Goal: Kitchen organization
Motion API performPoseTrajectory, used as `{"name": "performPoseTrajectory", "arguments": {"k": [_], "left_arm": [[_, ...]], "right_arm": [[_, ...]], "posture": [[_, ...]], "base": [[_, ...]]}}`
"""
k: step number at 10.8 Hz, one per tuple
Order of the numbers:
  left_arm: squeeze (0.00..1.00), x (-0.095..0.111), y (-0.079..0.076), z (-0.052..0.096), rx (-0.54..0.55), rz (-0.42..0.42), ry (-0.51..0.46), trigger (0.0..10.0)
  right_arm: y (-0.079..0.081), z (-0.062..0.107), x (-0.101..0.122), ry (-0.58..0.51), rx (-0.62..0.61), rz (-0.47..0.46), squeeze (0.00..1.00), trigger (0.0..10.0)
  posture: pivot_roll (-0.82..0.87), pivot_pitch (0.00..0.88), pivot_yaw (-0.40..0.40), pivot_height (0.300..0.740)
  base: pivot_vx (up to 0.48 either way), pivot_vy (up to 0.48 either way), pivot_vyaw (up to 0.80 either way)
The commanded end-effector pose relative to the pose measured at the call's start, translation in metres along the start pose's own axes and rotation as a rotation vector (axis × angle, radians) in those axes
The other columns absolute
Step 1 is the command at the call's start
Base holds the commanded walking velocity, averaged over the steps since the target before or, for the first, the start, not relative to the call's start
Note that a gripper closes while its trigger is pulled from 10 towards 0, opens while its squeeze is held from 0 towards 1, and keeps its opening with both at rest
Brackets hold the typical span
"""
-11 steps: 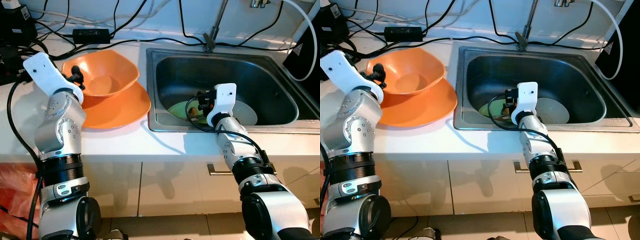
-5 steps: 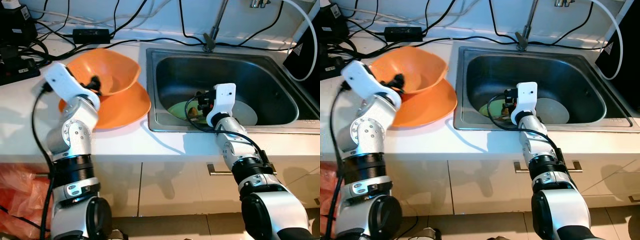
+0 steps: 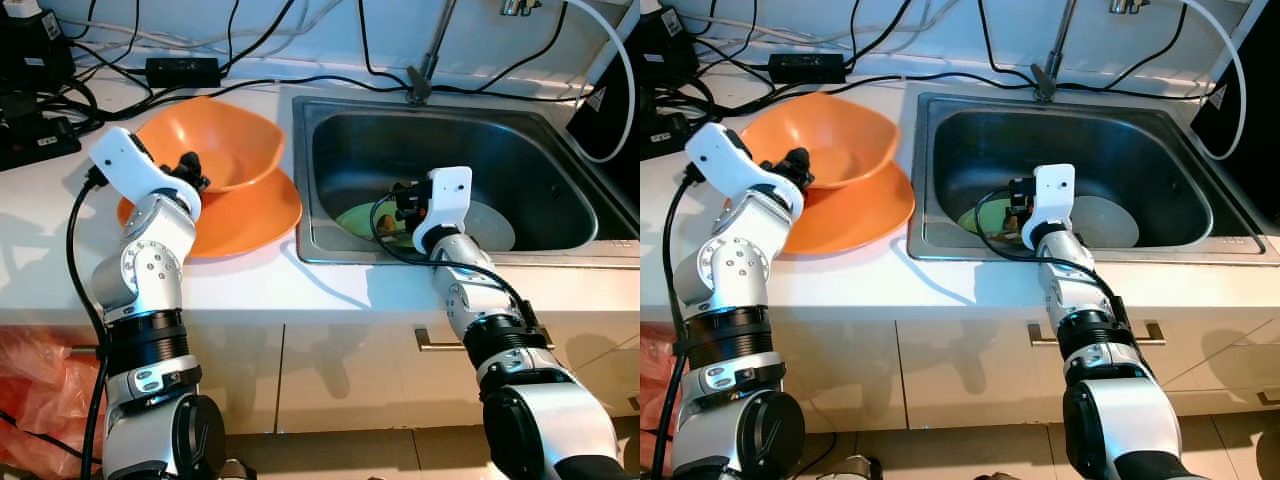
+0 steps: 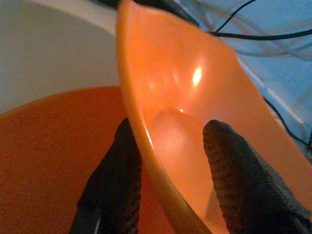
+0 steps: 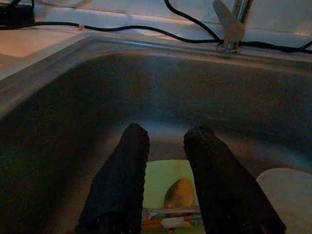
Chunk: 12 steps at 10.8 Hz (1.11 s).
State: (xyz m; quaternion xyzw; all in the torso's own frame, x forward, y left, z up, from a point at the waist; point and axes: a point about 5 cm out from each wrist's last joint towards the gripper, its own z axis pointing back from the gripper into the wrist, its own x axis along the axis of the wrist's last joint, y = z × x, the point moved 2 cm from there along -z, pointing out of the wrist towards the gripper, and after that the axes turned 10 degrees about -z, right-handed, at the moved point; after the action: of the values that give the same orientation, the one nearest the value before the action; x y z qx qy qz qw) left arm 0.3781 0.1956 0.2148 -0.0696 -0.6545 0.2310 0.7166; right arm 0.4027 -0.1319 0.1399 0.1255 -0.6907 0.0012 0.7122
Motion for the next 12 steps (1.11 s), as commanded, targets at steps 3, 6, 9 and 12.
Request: {"name": "performPoseTrajectory", "arguments": {"k": [3,6,9,12], "left_arm": [[0.00,0.012,-0.017,0.002,-0.075,0.002,-0.051,0.0],[0.00,0.011,-0.019,0.003,-0.088,0.007,-0.057,0.0],[0.00,0.027,-0.029,0.008,-0.155,0.016,-0.170,0.0],[0.00,0.038,-0.042,0.017,-0.253,-0.003,-0.265,0.0]], "right_arm": [[-0.006,0.008,-0.028,0.109,-0.025,-0.013,0.00,10.0],[-0.005,0.008,-0.029,0.110,-0.023,-0.012,0.00,10.0],[-0.006,0.008,-0.028,0.109,-0.023,-0.011,0.00,10.0],[-0.006,0.008,-0.028,0.103,-0.028,-0.012,0.00,10.0]], "posture": [[0.10,0.057,-0.073,0.740],[0.10,0.058,-0.076,0.740],[0.10,0.060,-0.079,0.740],[0.10,0.060,-0.081,0.740]], "base": [[0.000,0.000,0.00],[0.000,0.000,0.00],[0.000,0.000,0.00],[0.000,0.000,0.00]]}}
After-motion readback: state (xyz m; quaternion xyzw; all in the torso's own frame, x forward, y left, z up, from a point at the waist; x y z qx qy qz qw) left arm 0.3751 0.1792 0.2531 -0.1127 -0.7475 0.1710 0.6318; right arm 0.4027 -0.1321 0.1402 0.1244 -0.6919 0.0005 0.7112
